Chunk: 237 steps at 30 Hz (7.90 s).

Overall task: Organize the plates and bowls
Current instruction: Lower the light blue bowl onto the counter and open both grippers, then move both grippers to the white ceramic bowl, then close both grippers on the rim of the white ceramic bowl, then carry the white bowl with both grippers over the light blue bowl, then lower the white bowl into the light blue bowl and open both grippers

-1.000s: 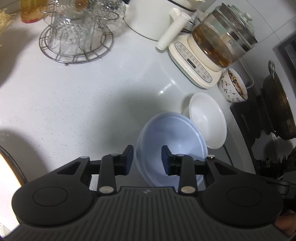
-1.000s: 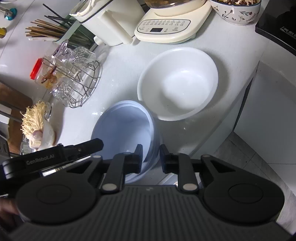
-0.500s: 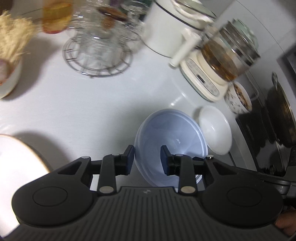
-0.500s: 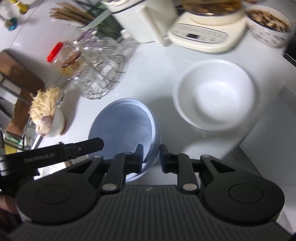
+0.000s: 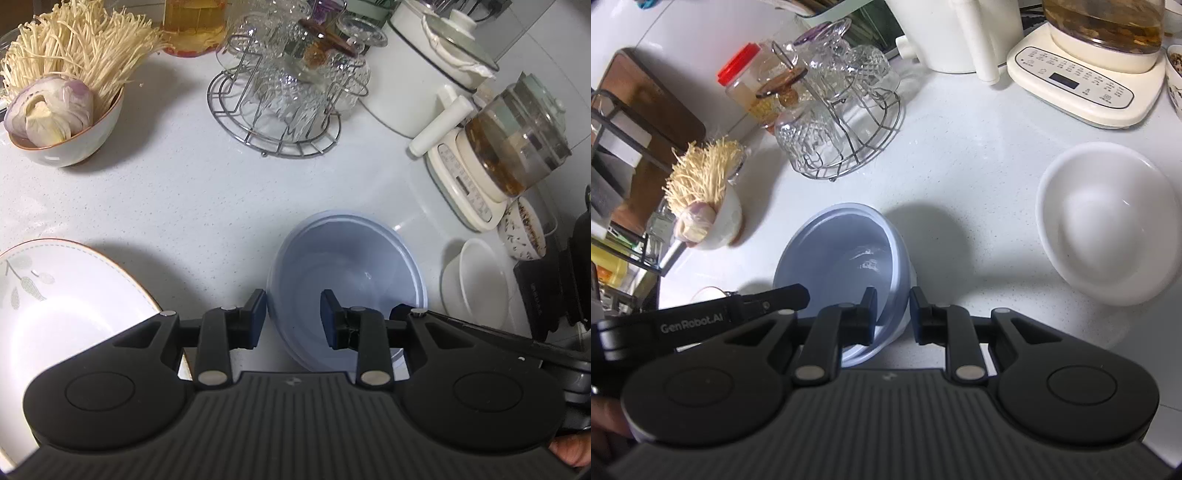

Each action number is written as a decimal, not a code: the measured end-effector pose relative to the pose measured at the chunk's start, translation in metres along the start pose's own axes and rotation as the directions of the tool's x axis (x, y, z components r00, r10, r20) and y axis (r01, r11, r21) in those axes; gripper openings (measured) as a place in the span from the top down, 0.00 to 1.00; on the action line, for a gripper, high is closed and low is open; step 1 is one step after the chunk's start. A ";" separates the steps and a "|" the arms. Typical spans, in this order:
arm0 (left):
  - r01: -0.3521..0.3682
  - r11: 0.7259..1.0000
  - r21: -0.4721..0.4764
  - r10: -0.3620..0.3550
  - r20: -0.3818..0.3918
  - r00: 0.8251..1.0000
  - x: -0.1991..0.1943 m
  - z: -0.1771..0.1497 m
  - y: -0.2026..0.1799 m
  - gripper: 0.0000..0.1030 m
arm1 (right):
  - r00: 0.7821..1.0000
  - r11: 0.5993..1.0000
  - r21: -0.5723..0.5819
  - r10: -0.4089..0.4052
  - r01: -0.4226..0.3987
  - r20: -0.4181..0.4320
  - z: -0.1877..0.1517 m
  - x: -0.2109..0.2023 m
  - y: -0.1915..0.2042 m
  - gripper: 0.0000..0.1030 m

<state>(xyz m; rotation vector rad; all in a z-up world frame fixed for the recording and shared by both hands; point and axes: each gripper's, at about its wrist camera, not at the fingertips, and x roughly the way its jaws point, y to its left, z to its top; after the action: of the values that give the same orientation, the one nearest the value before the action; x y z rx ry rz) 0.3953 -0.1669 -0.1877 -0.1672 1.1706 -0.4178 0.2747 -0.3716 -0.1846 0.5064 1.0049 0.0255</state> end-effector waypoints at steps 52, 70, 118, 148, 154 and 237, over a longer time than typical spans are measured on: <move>0.082 0.978 0.190 -0.115 0.169 0.979 -0.140 -0.054 -0.040 0.64 | 0.917 0.992 -0.022 -0.110 0.128 0.383 -0.052 -0.147 0.034 0.43; 0.087 0.970 0.229 -0.121 0.138 0.983 -0.071 -0.028 -0.092 0.64 | 0.920 0.981 0.051 -0.192 0.186 0.342 -0.019 -0.133 -0.043 0.44; 0.154 0.972 0.179 -0.159 0.018 0.987 0.098 -0.004 -0.169 0.90 | 0.973 0.983 0.169 -0.110 0.077 0.201 0.018 -0.048 -0.174 0.86; 0.159 0.975 0.158 -0.170 0.062 0.983 -0.029 -0.016 -0.193 0.90 | 0.970 0.992 0.121 -0.068 0.040 0.235 0.006 -0.150 -0.127 0.85; 0.160 0.975 0.158 -0.174 0.081 0.981 -0.041 -0.016 -0.191 0.90 | 0.967 0.995 0.096 -0.055 0.032 0.247 0.007 -0.156 -0.121 0.85; -0.075 0.981 -0.177 0.101 0.143 0.985 -0.029 -0.021 -0.017 0.58 | 0.977 0.989 -0.116 0.111 -0.091 0.180 0.029 -0.018 -0.019 0.40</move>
<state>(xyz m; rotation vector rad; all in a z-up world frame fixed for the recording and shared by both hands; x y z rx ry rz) 0.3629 -0.1688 -0.1657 -0.2900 1.0594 -0.2220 0.2844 -0.4041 -0.1661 0.4522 0.7899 0.1212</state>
